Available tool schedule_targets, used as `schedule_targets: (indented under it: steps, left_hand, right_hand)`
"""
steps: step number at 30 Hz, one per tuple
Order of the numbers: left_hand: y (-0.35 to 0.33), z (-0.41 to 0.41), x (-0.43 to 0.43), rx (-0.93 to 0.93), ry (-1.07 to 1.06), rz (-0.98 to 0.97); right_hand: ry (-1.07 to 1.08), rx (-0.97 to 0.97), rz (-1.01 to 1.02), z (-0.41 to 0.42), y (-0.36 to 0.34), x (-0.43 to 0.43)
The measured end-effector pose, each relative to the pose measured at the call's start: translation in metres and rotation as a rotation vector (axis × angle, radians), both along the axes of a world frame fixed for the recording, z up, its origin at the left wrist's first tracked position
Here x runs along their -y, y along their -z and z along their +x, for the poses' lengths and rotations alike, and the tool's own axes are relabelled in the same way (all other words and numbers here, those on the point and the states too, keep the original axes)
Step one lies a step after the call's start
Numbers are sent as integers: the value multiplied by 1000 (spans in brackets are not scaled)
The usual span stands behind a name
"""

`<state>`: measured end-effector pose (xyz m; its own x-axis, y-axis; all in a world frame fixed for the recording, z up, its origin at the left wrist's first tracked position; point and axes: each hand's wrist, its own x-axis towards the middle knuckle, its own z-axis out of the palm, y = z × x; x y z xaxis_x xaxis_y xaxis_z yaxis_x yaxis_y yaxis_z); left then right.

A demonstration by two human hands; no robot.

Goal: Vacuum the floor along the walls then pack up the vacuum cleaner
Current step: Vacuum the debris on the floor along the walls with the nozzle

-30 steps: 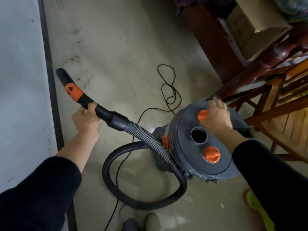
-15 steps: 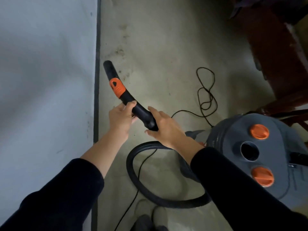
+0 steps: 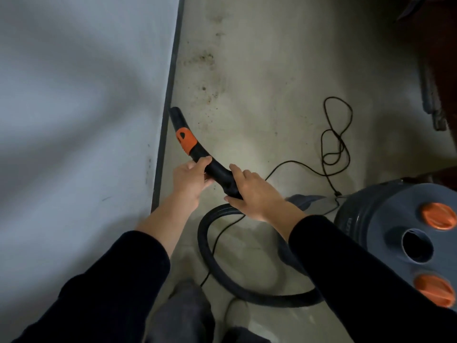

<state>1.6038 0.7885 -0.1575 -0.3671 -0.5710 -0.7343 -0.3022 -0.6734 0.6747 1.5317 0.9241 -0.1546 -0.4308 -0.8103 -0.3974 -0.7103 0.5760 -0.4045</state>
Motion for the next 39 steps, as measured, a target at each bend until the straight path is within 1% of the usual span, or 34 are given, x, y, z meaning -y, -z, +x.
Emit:
schedule_targets:
  steps: [4,9,15,19,23,29,32,39]
  left_hand:
    - [21,-4,34,61,9,88]
    - [55,-19,92,165,52,149]
    - [98,-27,124,278,120,222]
    - [130,-29,125,307,150,264]
    - [163,-25,123,345,188,313]
    - [231,-15,116,440,206,371]
    - [266,-7,104,485,196,403]
    - [320,11,67,444,158,465]
  right_hand:
    - [31,85,81,-4,11,33]
    - [191,235,158,-13,41,88]
    - [198,295,266,-21,71,120]
    - [202,312,317,-24,96,122]
    - [231,374,360,-19,124,121]
    - [237,442,425,-12,177,118]
    - [212,442,456,-7,205,111]
    - [125,402,488,1,248,83]
